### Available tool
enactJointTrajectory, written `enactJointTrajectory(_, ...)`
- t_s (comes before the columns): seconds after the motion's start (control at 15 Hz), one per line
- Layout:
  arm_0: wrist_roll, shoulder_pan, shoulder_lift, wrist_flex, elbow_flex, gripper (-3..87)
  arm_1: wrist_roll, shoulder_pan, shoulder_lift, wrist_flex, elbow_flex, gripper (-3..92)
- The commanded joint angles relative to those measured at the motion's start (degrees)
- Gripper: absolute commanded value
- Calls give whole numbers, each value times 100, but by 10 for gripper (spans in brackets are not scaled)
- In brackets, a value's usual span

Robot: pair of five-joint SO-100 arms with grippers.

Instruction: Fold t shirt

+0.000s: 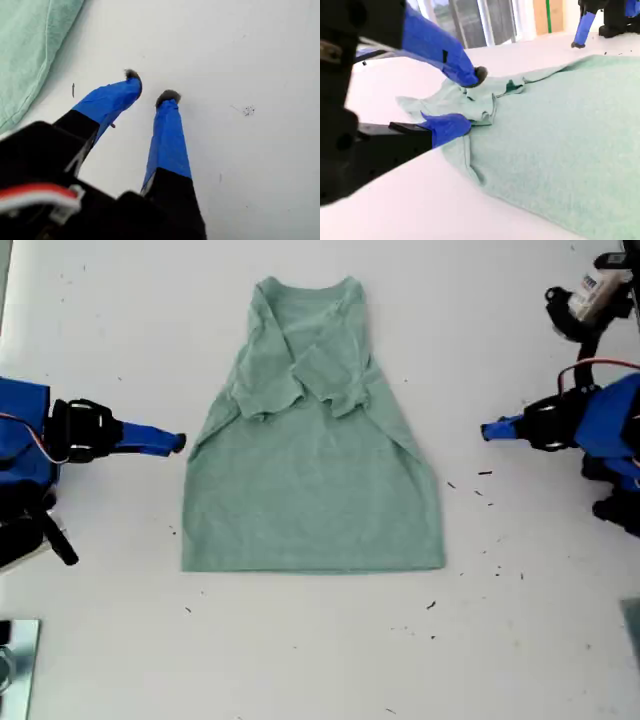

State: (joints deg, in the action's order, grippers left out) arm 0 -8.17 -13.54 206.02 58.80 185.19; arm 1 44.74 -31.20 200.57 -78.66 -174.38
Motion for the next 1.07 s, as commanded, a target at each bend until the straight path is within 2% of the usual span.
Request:
enactJointTrajectory(0.0, -1301, 554, 53, -62, 62, 80, -3208, 1143, 26, -9, -264, 92)
enactJointTrajectory(0.07, -1063, 598, 53, -44, 44, 71, -3867, 1327, 26, -9, -264, 94)
enactJointTrajectory(0.13, -967, 510, 53, -35, 35, 71, -3709, 1274, 26, -9, -264, 97)
enactJointTrajectory(0.2, -571, 431, 53, -35, 35, 54, -3568, 1274, 26, -9, -264, 99)
enactJointTrajectory(0.27, 264, 378, 53, -9, 9, 3, -3155, 1310, 26, 0, -264, 100)
enactJointTrajectory(0.33, 861, 466, 53, -88, -35, -2, -3103, 1336, 26, 0, -264, 97)
enactJointTrajectory(0.4, 958, 861, 53, -290, -114, -2, -3568, 1327, 26, 0, -264, 50)
enactJointTrajectory(0.47, 1046, 1239, 53, -132, -123, -1, -3779, 1371, 26, 0, -264, 22)
enactJointTrajectory(0.53, 1028, 1248, 53, -88, -123, -2, -3885, 1538, 35, -88, -167, 22)
enactJointTrajectory(0.6, 1028, 1187, 53, -44, -88, -2, -3586, 1705, 35, 149, 105, 22)
enactJointTrajectory(0.73, 1046, 1187, 53, 0, -62, -2, -3753, 2206, -211, 132, 1020, 22)
enactJointTrajectory(0.87, 1011, 1169, 53, 53, -35, -2, -3630, 2663, -2725, -26, 3103, 22)
enactJointTrajectory(1.0, 888, 1063, 53, 149, -44, -2, -3270, 3050, -5142, -606, 5722, 22)
